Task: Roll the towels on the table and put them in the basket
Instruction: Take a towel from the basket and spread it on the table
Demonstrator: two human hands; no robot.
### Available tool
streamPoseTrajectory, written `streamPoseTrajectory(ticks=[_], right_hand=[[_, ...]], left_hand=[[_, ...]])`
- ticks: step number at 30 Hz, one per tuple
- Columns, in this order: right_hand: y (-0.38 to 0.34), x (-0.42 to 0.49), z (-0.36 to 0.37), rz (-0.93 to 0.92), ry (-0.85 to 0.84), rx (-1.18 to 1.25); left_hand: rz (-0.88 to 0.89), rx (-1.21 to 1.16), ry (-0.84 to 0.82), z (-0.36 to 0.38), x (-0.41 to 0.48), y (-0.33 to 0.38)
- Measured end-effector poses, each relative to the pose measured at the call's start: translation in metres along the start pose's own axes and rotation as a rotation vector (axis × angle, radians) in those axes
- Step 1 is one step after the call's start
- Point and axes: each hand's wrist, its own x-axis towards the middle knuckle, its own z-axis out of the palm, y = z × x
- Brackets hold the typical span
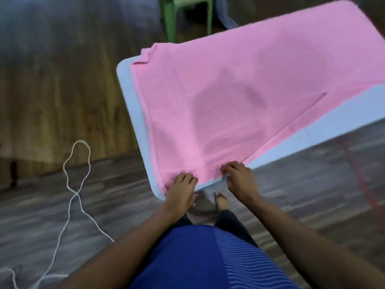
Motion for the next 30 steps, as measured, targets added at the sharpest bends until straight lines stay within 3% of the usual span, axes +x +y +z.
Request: streamPoseTrajectory(ticks=[8, 13, 17, 23, 30], right_hand=[[0.078, 0.03, -0.036, -0.33, -0.051, -0.171], [0.104, 0.04, -0.048, -0.402, -0.062, -0.177], [0.108, 0.031, -0.046, -0.44, -0.186, -0.132], [0.105, 0.022, -0.043, -0.361, -0.151, 0.019], [0.115, 0.021, -0.049, -0.359, -0.155, -0.013]], left_hand=[[-0.262, -0.032, 0.185, 0.018, -0.002, 0.05], [-0.308, -0.014, 0.168, 0.033, -0.013, 0.059], [-0.441, 0.017, 0.242, 0.037, -0.011, 0.073], [-0.259, -0.08, 0.303, 0.036, 0.045, 0.128], [-0.238, -0.139, 0.254, 0.046, 0.074, 0.14]])
